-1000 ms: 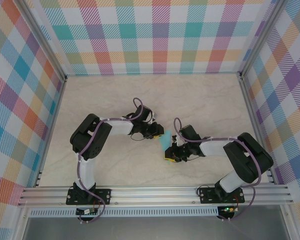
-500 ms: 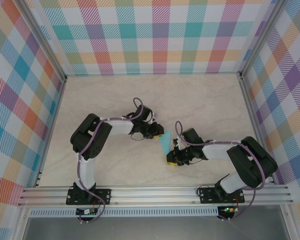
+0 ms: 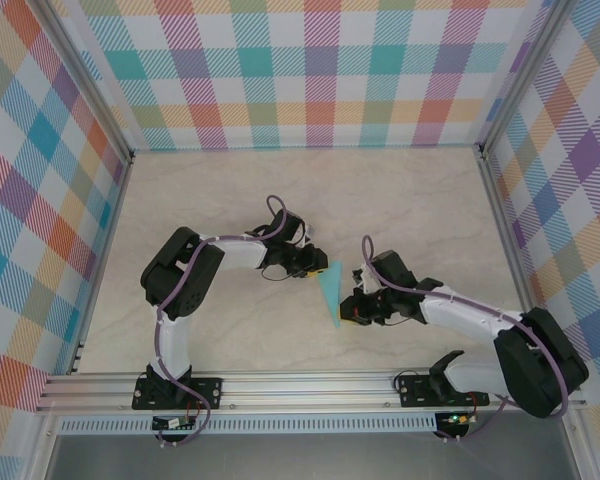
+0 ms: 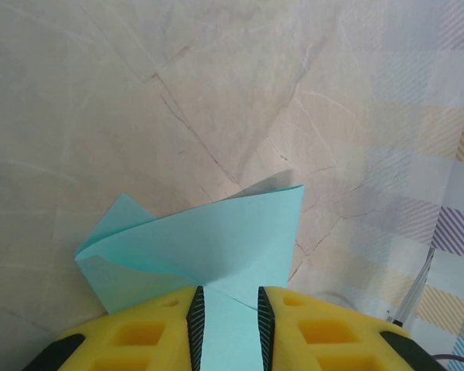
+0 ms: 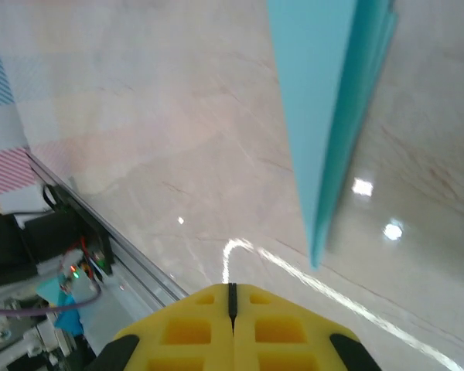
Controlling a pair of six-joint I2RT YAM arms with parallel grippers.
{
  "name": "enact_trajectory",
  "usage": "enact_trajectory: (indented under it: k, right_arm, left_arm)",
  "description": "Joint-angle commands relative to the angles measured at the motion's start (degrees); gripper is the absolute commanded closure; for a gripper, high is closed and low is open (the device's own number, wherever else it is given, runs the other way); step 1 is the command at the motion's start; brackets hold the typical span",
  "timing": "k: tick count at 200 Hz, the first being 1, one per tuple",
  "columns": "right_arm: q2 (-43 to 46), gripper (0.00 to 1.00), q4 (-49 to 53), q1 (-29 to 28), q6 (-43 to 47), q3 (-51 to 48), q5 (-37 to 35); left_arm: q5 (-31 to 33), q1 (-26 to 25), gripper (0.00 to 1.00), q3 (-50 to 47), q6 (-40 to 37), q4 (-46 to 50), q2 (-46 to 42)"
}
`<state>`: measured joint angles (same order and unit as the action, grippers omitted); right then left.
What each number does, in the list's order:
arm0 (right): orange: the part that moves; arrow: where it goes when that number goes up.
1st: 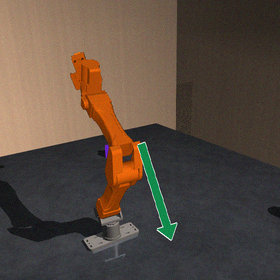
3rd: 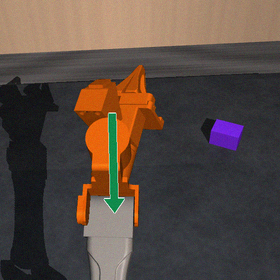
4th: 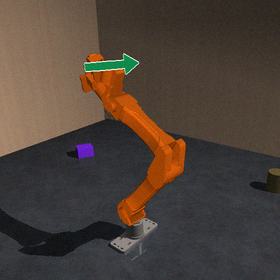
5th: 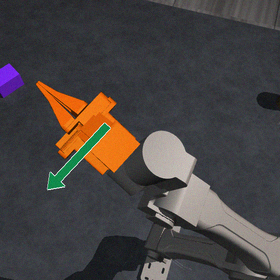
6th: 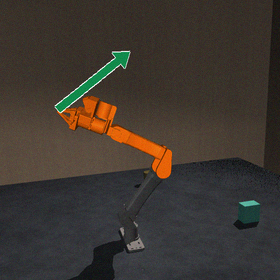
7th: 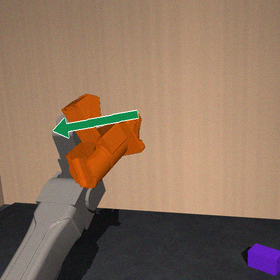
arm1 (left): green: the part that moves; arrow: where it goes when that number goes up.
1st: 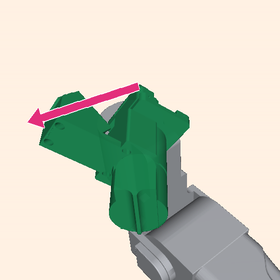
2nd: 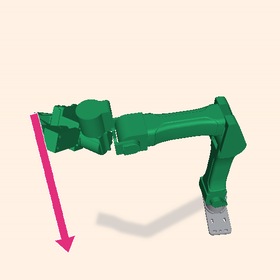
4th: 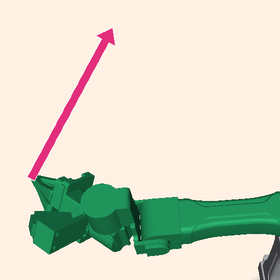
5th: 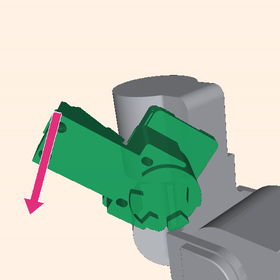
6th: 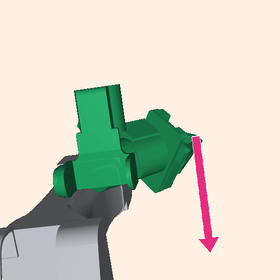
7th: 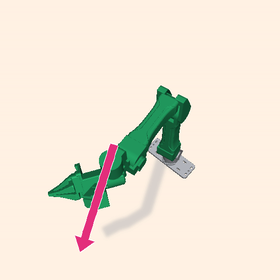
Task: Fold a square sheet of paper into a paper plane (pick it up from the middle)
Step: Fold the wing for the fifth time at the center of the table.
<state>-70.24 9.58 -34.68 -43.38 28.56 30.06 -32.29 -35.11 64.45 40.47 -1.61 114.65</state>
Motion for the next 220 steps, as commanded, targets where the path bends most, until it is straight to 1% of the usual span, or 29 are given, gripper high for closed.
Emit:
enact_trajectory:
  k: [1,32,47,69,79,94,120,158,178,220]
  right_arm:
    - [-0.5,1.0,-4.0,-0.2,-4.9,1.8,-3.3]
    - [-6.2,1.0,-10.2,-0.3,-9.4,3.0,-4.1]
    - [-7.4,1.0,-10.4,-0.3,-9.5,3.9,-5.1]
    - [-8.6,1.0,-8.2,-0.3,-8.6,5.1,-8.0]
    - [-9.6,1.0,-8.9,-0.3,-8.3,5.2,-7.1]
    - [-11.8,1.0,-12.5,-0.4,-8.5,5.4,-3.3]
    - [-15.0,1.0,-16.1,-0.8,-8.0,5.6,-1.7]
    - [-19.2,1.0,-15.1,-1.0,-6.9,7.5,-1.6]
    - [-20.5,1.0,-13.4,-1.0,-6.7,7.5,-2.9]
    - [-22.4,1.0,-14.0,-1.0,-7.2,3.6,-3.8]
  left_arm:
    - [1.9,0.5,0.72,0.1,-1.3,3.7,1.4]
    - [1.6,0.4,0.72,0.2,-1.0,3.4,1.6]
    - [1.6,0.4,0.72,0.3,-1.0,3.5,1.6]
    - [1.5,0.4,0.72,0.3,-1.0,3.4,1.6]
    - [1.5,0.4,0.72,0.3,-1.0,3.5,1.6]
    - [1.5,0.4,0.72,0.3,-1.0,3.5,1.6]
    - [1.7,0.4,0.72,0.4,-1.1,3.7,1.8]
    - [1.7,0.4,0.72,0.2,-1.1,3.8,1.7]
    - [1.6,0.4,0.72,0.3,-1.1,3.8,1.8]
    - [1.7,0.4,0.71,1.0,-1.5,4.4,1.5]
